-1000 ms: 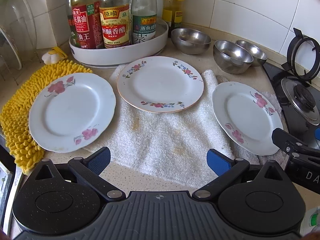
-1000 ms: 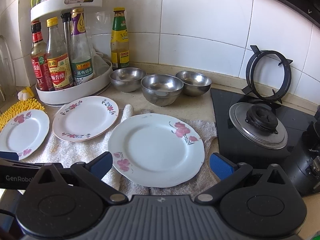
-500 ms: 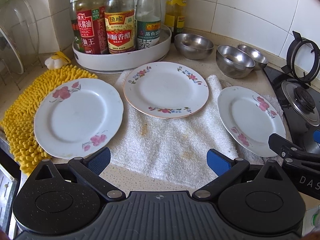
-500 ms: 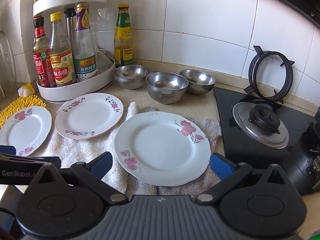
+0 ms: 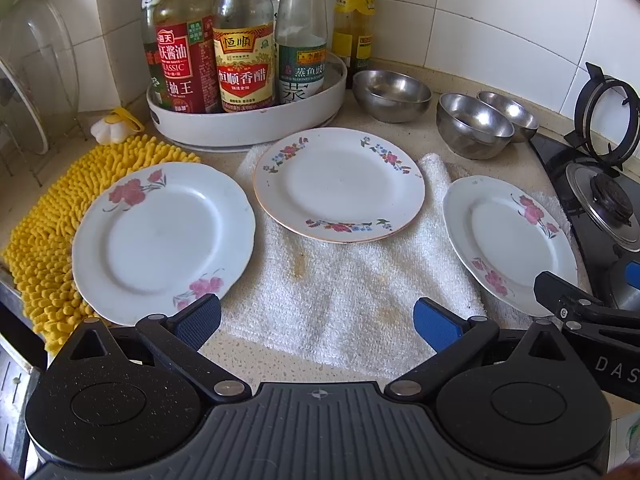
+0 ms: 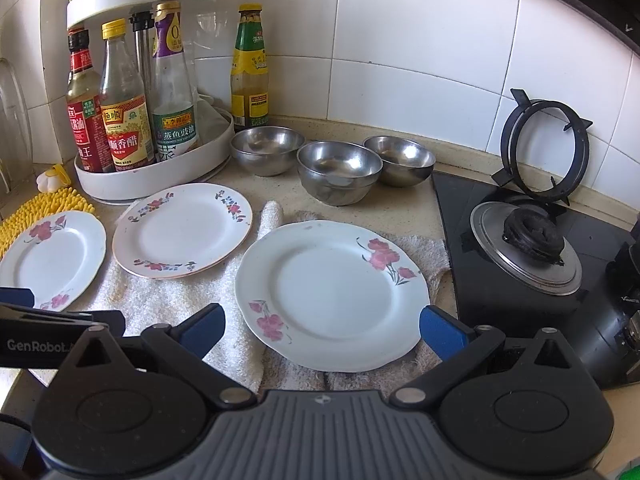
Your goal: Organize plates and bowls
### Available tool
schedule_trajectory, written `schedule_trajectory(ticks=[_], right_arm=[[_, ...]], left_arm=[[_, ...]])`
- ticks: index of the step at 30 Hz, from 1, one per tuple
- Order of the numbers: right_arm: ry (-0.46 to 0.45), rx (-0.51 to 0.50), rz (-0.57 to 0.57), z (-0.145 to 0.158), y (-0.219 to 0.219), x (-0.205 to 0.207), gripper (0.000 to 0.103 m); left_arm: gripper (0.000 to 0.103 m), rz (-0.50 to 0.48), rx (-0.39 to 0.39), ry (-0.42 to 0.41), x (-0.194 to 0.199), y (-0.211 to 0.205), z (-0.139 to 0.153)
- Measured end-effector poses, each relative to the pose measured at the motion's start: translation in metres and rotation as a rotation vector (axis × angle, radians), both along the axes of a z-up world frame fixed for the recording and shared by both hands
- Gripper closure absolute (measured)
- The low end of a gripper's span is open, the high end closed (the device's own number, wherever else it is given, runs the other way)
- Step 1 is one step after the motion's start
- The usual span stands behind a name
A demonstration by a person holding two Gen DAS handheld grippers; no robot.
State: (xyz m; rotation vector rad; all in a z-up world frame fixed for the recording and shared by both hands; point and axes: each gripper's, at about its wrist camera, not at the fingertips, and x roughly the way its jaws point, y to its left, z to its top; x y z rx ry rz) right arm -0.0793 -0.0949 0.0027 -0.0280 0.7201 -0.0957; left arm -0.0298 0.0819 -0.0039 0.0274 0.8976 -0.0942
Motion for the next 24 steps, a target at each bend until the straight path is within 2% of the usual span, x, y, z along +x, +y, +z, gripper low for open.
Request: schedule_trajectory(ticks=[24], right_arm=[[0.006,0.011,-0.009,-0.003,-0.013,0.007,0.0]], left_arm=[[0.0,-0.018,0.011,0.005,0.008,-0.009,-0.001]])
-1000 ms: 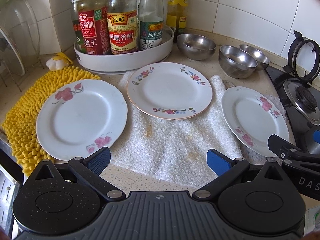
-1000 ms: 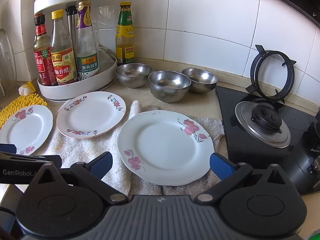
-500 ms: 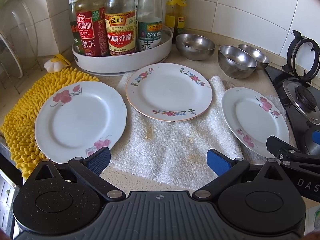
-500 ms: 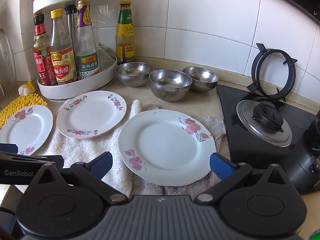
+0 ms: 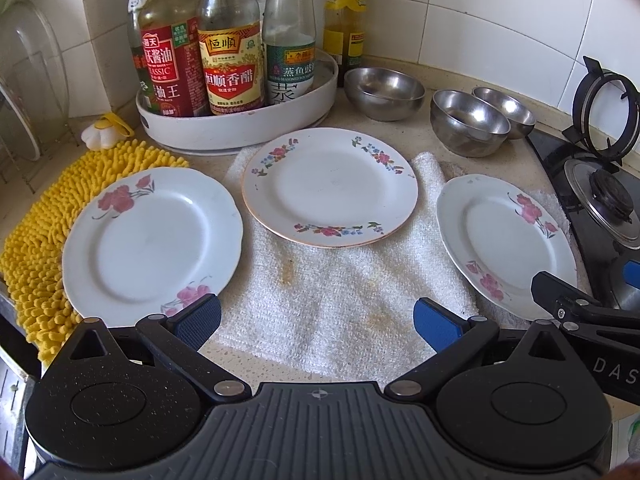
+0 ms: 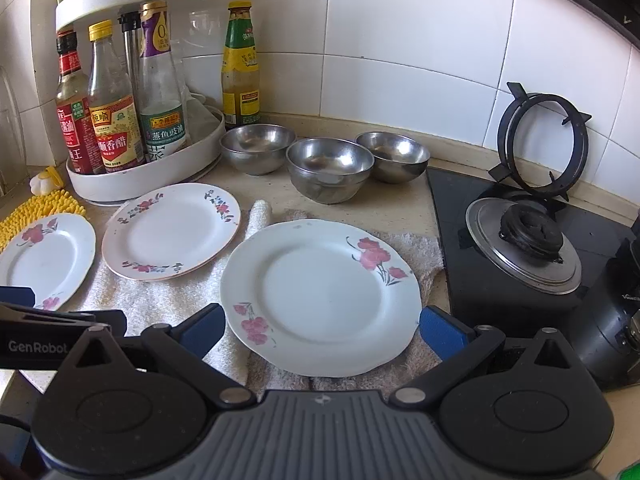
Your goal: Organize plates and bowls
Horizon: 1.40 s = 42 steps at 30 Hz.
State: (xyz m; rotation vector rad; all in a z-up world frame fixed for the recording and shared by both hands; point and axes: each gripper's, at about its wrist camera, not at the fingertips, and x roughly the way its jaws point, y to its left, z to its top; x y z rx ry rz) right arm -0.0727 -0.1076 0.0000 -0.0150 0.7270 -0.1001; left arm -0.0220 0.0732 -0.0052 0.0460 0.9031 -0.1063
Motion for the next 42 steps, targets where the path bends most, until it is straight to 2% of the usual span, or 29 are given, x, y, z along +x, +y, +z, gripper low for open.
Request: schedule_trajectory(ticks=[15,25,28,31,36,38,39,40,42], right_arm=[[0.018,0.019,0.005,-0.006,-0.024,0.007,0.0],[0.018,0.035,0.005,-0.01,-0.064,0.033,0.0],[0.027,0.028,0.009,-0.014,-0.078,0.046,0.0],[0.039,0.024,0.043,-0.019,-0.09,0.06,0.0],[0.086,0.08,0.088,-0.032,-0.107,0.085,0.009],[0.105,0.106,0.116,-0.037,-0.112,0.093,0.012],[0.109,0.126,0.135,-0.038,-0.115,0.096,0.015],[0.116,0.148,0.163,-0.039,-0.116,0.098,0.022],[0.14,0.167,0.214,-0.041,-0.115,0.104,0.025]], left_arm=[[0.0,0.0,0.015,0.008,0.004,-0.019,-0.002],[0.0,-0.013,0.018,0.024,0.012,-0.043,-0.007],[0.0,-0.027,0.009,0.032,0.018,-0.051,-0.009],[0.0,-0.036,-0.047,0.049,0.026,-0.056,-0.014],[0.003,-0.032,-0.143,0.087,0.042,-0.061,-0.025],[0.003,-0.043,-0.127,0.095,0.047,-0.068,-0.029],[0.003,-0.057,-0.112,0.096,0.05,-0.074,-0.03],[0.003,-0.066,-0.098,0.096,0.052,-0.08,-0.031],[0.003,-0.082,-0.085,0.103,0.058,-0.088,-0.034]])
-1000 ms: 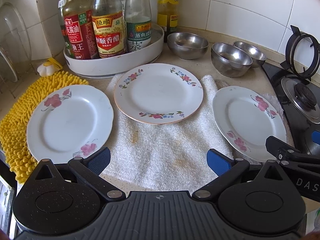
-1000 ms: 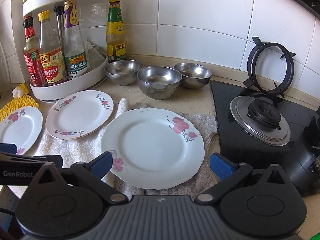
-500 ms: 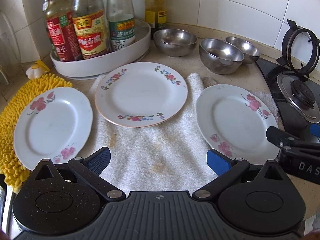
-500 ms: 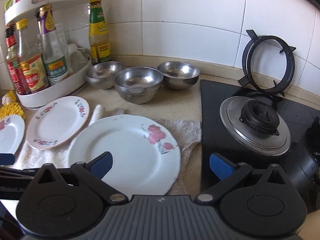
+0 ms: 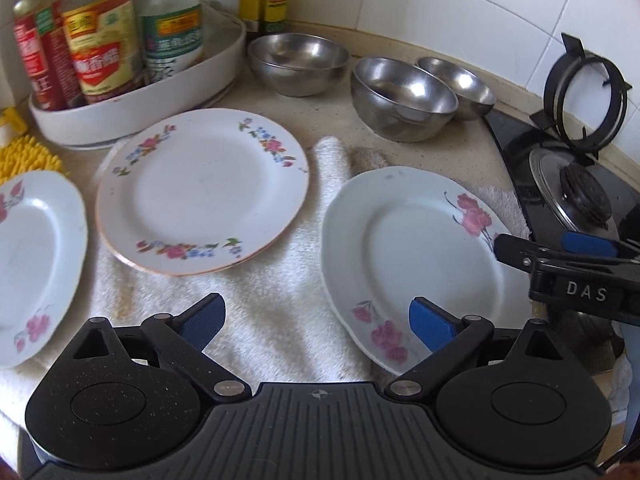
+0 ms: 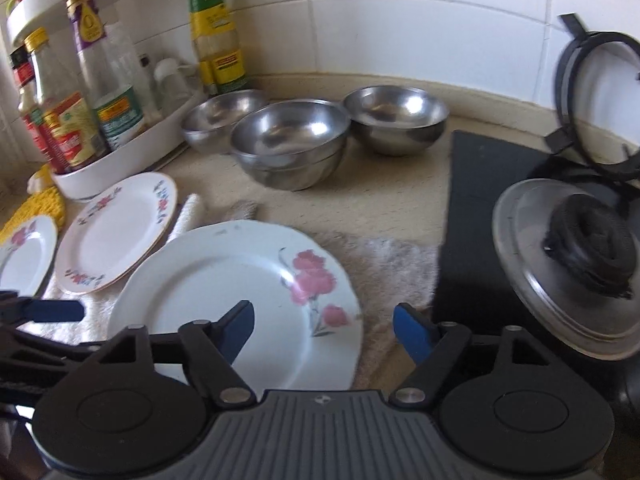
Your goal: Organize plates and bowls
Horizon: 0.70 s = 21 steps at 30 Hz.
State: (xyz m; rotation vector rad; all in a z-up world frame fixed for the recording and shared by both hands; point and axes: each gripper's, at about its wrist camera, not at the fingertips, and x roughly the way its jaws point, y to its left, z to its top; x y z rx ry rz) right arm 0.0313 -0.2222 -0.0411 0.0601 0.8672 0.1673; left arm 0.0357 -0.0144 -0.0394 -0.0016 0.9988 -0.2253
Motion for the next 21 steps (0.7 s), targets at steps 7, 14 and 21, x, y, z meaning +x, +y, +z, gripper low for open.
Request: schedule_trajectory(ticks=[7,14,21], right_arm=[[0.028,0.065,0.105,-0.005,-0.006,0.02,0.036],[0.08,0.281,0.229,-0.009,-0.01,0.025,0.037],[0.075,0.191,0.167,-0.008,-0.029,0.034,0.037]], left_arm=[[0.005,-0.052,0.014,0.012,0.016,-0.017,-0.006],[0.004,-0.147,-0.069,0.096,0.029,-0.028,-0.016],[0.004,-0.161,-0.074,0.1,0.029,-0.027,-0.015]])
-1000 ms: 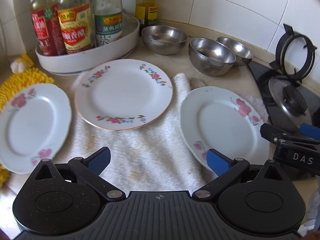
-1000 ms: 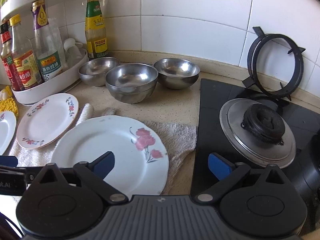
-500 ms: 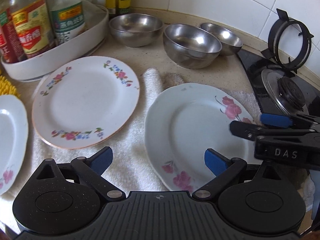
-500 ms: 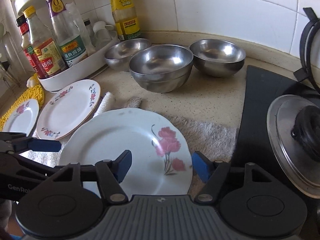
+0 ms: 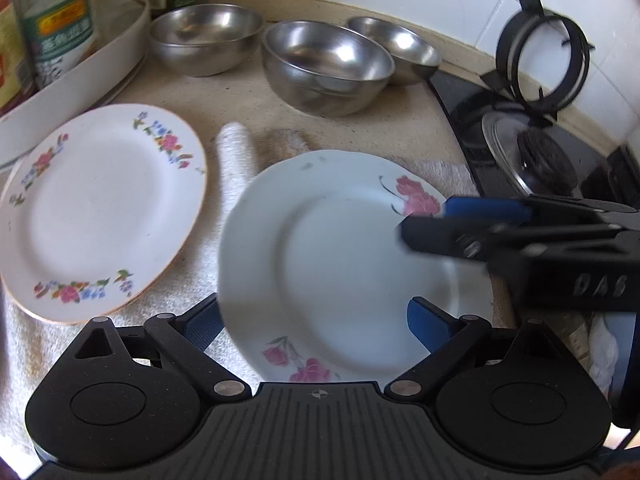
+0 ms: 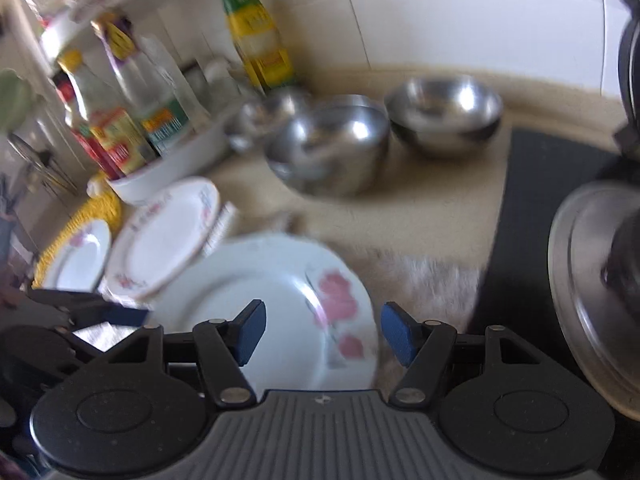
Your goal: Organize plates and bowls
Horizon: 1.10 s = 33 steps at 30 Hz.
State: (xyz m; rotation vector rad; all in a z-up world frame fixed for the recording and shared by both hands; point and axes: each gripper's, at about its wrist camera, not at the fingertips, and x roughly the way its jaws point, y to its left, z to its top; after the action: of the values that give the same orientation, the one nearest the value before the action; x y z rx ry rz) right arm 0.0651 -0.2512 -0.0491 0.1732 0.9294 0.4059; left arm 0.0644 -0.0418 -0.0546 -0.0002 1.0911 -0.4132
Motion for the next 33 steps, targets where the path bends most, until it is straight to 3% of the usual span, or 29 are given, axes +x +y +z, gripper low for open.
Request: schedule_trajectory(ticks=[1,10,19,25,29,33], right_arm=[[0.038,0.009,0.007,-0.006,-0.001,0.001,0.035],[0.077,0.111,-0.019,0.002,-0.015,-0.005,0.034],[0.025,0.017,-0.021,0.015,-0.01,-0.011,0.034],[-0.085,-0.003,0.106,0.041,0.034,0.006,0.034],[-0.088,-0.003,0.201,0.041,0.084,0.04,0.034],[-0.031,0.002,0.221,0.029,0.119,0.082,0.034]], left_arm=[[0.004,0.01,-0.001,0.004,0.001,0.002,0.0],[0.001,-0.005,0.022,-0.017,0.002,-0.012,-0.001],[0.003,0.001,0.008,-0.042,-0.007,-0.01,0.012],[0.003,0.127,-0.008,-0.066,-0.013,0.028,0.019],[0.002,0.254,-0.054,-0.088,-0.009,0.072,0.024],[0.002,0.355,-0.094,-0.071,0.006,0.103,0.019]])
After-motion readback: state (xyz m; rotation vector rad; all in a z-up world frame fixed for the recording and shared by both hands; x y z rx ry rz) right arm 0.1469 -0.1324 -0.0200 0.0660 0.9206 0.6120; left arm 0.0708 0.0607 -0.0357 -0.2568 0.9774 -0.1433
